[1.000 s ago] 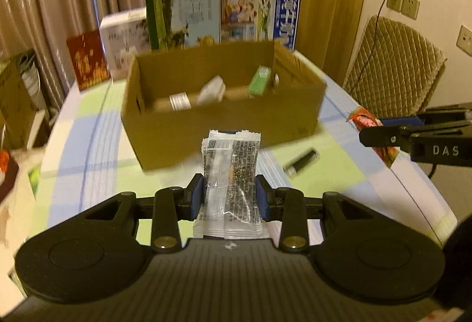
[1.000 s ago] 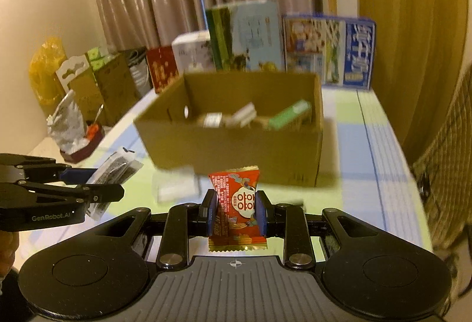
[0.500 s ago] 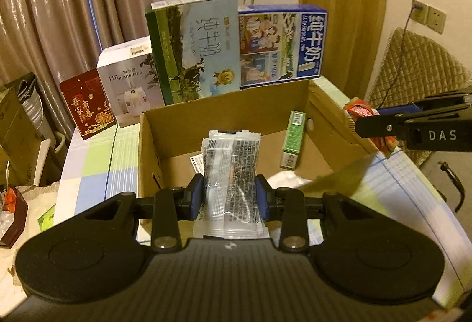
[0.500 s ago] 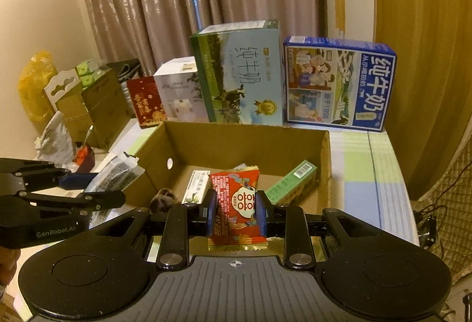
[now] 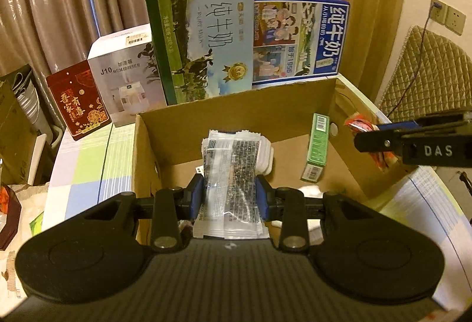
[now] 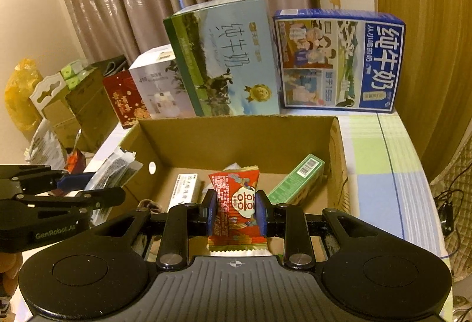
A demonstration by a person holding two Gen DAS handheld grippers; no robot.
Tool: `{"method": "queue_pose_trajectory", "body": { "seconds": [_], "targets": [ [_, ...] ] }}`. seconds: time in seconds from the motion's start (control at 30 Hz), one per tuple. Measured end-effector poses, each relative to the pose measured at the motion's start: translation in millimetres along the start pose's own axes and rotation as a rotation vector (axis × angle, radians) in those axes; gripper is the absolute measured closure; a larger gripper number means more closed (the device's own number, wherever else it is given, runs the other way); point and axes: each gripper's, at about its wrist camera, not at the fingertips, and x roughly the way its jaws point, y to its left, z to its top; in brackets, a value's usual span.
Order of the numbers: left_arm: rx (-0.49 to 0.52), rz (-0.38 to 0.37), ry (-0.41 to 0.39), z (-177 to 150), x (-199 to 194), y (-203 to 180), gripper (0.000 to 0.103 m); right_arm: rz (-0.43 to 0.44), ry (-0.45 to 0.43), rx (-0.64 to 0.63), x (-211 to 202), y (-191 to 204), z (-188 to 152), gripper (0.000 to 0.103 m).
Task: Organize objects
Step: 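Open both tools to release the packet and candy into the cardboard box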
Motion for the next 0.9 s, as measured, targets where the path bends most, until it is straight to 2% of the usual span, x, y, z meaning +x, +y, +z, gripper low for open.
{"method": "queue_pose_trajectory", "body": {
  "seconds": [0.03, 0.07, 0.1, 0.13, 0.2, 0.43, 0.6, 0.8, 0.9],
  "targets": [
    [-0.013, -0.004, -0.015, 0, 4, 2, 0.071, 0.002, -0.002, 0.001, 3, -1, 0, 0.078],
    [-0.028, -0.007, -0.030, 0, 7, 4, 0.064, 0.011, -0.009, 0.000, 5, -2, 0, 0.077],
    [-0.049, -0.010, -0.038, 0, 10, 7, 0.059, 0.023, -0.015, 0.004, 7, -4, -1, 0.066],
    [-0.061, -0.010, -0.037, 1, 12, 9, 0.055, 0.025, -0.018, 0.024, 9, -8, -1, 0.046],
    [-0.062, -0.009, -0.042, 1, 11, 10, 0.055, 0.024, -0.033, 0.071, 7, -15, -2, 0.035],
    [-0.059, 0.000, -0.053, -6, -10, 12, 0.055, 0.034, -0.069, 0.103, -15, -27, -7, 0.035],
    [-0.067, -0.006, -0.066, -15, -36, 8, 0.053, 0.040, -0.091, 0.111, -46, -24, -19, 0.033],
    [-0.107, -0.016, -0.078, -39, -77, 2, 0.049, 0.054, -0.106, 0.128, -89, -15, -49, 0.023],
    [-0.107, 0.003, -0.088, -58, -99, -3, 0.044, 0.052, -0.108, 0.128, -108, -7, -72, 0.018]
  ]
}}
